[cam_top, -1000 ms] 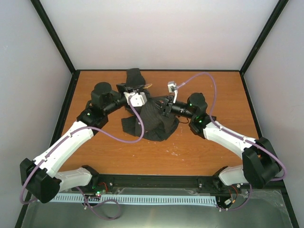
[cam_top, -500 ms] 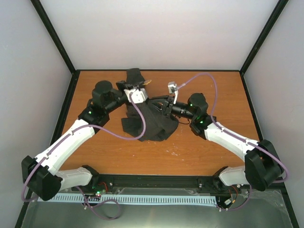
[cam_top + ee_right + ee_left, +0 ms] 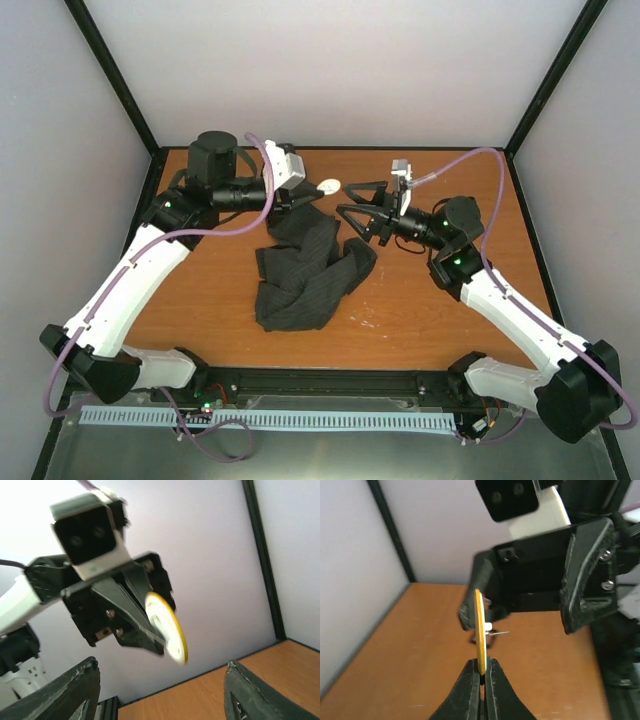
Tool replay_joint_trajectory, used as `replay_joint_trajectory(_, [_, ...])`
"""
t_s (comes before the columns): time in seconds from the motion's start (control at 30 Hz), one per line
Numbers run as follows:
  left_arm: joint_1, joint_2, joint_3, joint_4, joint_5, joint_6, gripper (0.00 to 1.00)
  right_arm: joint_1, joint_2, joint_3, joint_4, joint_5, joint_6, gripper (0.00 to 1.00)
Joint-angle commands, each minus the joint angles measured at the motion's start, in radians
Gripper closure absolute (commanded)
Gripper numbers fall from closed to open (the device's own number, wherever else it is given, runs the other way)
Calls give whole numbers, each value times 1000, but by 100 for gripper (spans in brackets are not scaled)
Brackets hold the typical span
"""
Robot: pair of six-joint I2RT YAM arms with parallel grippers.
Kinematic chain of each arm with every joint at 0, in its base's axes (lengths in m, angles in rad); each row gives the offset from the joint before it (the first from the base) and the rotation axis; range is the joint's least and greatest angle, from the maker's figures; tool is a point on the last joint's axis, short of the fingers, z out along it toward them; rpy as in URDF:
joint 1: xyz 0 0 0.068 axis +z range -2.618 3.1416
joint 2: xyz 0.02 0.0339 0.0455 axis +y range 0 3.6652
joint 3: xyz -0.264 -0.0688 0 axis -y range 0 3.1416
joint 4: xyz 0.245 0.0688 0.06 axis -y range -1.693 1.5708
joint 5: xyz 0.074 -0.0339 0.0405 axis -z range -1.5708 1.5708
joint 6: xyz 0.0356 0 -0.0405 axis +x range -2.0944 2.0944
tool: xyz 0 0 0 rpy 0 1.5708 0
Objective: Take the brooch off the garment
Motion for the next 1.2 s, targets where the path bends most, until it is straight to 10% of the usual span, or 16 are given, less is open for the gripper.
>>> replay_joint_trajectory(0.0, [-8, 7, 60, -104, 211, -213, 99, -2, -15, 36, 87, -107, 12, 33])
replay_joint_trajectory(1.17, [-8, 14, 98, -2, 252, -405, 99, 56, 100, 44, 395, -103, 286, 76])
